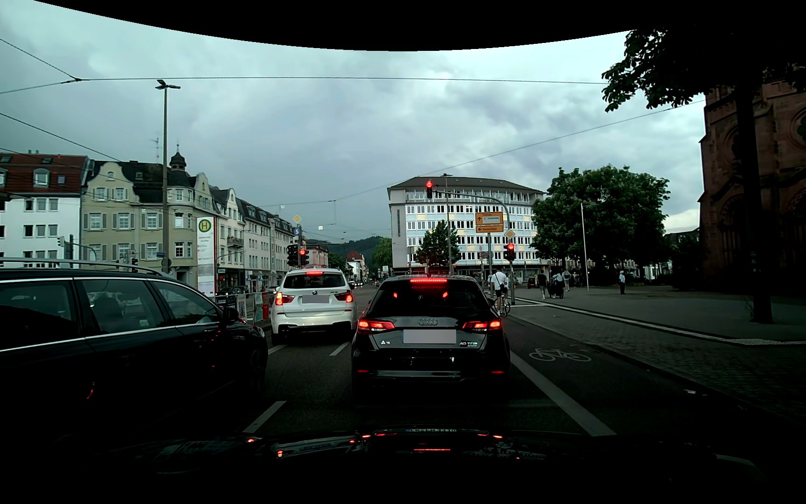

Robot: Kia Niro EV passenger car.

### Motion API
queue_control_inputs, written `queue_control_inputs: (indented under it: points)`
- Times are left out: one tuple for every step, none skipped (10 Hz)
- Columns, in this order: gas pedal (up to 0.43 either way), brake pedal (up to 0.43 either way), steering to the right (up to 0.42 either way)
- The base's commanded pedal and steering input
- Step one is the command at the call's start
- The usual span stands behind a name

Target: Follow the waypoints while adhering to traffic rules and regulations

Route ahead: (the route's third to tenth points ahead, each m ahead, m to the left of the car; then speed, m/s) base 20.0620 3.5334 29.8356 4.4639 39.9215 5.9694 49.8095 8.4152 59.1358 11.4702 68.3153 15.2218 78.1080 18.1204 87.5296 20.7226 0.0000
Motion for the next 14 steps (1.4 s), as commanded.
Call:
queue_control_inputs:
  points:
    - [0.0, 0.25, -0.003]
    - [0.0, 0.25, -0.003]
    - [0.0, 0.25, -0.003]
    - [0.0, 0.25, -0.003]
    - [0.0, 0.25, -0.003]
    - [0.0, 0.25, -0.003]
    - [0.0, 0.25, -0.003]
    - [0.0, 0.244, -0.003]
    - [0.0, 0.25, -0.003]
    - [0.0, 0.25, -0.003]
    - [0.0, 0.25, -0.003]
    - [0.0, 0.25, -0.003]
    - [0.0, 0.25, -0.003]
    - [0.0, 0.25, -0.003]
